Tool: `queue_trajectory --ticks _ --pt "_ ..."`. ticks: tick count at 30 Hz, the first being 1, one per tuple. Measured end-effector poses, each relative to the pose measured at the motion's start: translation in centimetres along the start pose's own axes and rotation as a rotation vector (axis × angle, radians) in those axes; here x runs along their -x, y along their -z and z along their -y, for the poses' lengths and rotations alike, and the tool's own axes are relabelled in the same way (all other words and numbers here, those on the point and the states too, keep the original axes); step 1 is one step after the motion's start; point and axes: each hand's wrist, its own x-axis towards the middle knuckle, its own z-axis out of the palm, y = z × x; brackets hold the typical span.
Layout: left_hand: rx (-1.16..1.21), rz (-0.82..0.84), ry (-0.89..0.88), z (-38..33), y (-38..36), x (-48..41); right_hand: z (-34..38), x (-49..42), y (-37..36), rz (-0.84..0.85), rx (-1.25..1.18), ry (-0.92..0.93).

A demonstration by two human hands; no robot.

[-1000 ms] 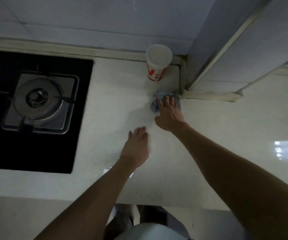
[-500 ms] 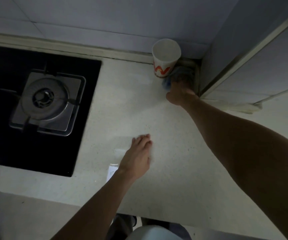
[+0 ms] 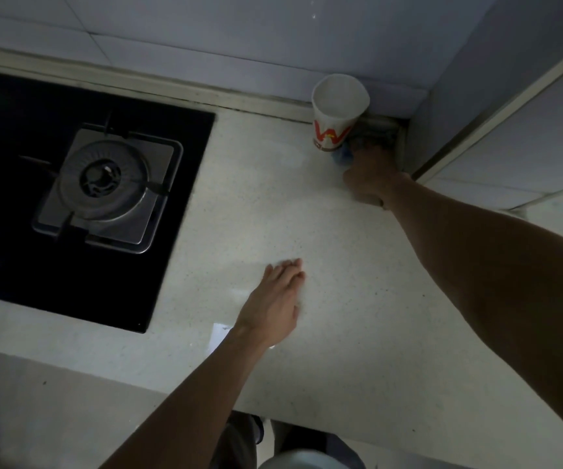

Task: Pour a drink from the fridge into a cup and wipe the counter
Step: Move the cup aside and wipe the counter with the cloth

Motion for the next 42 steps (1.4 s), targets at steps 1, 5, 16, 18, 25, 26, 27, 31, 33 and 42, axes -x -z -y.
queue_trajectory --ticks 1,5,16,18,25,26,27,31,33,42 --pt "-0.031 -0.008 -0.005 0.0 -0.1 0.1 0.0 0.5 -0.1 0.006 -0.005 -0.015" --pt "-0.042 -0.035 -0.003 -0.4 -0.1 1.0 0.4 2.7 -0.9 0.046 0.005 -0.044" --pt "-0.005 -0.075 -0.053 1.0 -1.9 9.1 2.8 13.0 -6.8 0.009 0.037 -0.007" --pt "-0.002 -0.114 -0.058 1.2 -2.3 11.1 3.5 15.5 -8.4 0.004 0.051 0.005" --pt "-0.008 -0.083 -0.097 2.3 -4.7 17.5 6.7 26.3 -13.7 0.036 0.041 0.002" --pt "0.012 -0.101 -0.112 2.3 -4.8 18.3 7.3 28.1 -14.4 0.030 0.045 0.010" --pt "0.030 -0.104 -0.124 2.2 -4.9 19.0 8.0 29.9 -15.1 0.026 0.044 0.019" --pt "0.015 -0.090 -0.136 1.6 -5.9 21.2 10.6 36.1 -18.0 0.053 0.019 0.020" --pt "0.047 -0.095 -0.127 1.8 -6.3 22.1 11.7 38.1 -19.5 0.046 0.020 0.001" --pt "0.075 -0.060 -0.136 3.8 -6.3 23.2 14.2 41.7 -22.6 -0.001 -0.031 -0.088"
